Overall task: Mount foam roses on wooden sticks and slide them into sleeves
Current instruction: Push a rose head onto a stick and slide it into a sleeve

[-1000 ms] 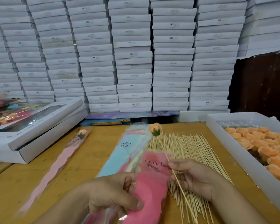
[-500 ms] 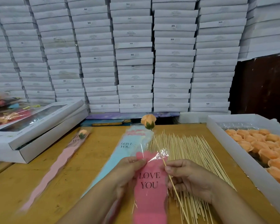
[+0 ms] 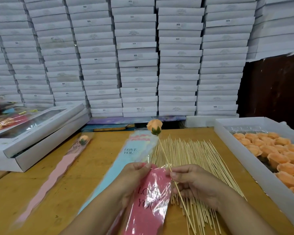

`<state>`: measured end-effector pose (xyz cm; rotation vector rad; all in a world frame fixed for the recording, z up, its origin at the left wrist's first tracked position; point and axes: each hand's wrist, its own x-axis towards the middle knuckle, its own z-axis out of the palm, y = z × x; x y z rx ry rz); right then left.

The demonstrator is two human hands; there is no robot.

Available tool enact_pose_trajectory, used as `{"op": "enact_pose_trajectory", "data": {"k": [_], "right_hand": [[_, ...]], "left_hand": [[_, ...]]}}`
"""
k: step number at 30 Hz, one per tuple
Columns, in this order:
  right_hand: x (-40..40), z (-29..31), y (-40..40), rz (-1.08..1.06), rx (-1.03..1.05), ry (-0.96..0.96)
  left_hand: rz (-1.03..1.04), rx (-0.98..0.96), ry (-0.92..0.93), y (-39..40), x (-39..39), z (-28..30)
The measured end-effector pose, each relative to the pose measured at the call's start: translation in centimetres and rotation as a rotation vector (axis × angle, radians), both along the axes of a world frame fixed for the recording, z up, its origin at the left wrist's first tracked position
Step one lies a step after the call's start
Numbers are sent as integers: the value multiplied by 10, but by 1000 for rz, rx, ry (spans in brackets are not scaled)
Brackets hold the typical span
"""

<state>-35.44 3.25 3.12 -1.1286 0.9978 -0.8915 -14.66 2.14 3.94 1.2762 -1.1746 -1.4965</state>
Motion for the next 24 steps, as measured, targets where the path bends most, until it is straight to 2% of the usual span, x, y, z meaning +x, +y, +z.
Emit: {"op": "enact_pose_trajectory", "data": {"k": [4,8,11,17,19,24], "right_hand": [[-3,2,-1,-7,-6,-25],[-4,2,-2,10,-13,-33],[-7,3,-3,-25,-11,-25],[-18,15,-10,-248,-73,11],[-19,32,-16,-350,-146,20],[-20,94,-33,-633,-379,-105]], "left_hand": [[79,-30,39,-3,-2,-5],[72,-40,128,-4,-1,-7],[66,-61,126,-5,1,-8],[-8,-34,147,-7,2,-13],[-19,-41,109,-7,3,-15],[-67,-39,81,-6,2,-18]]}}
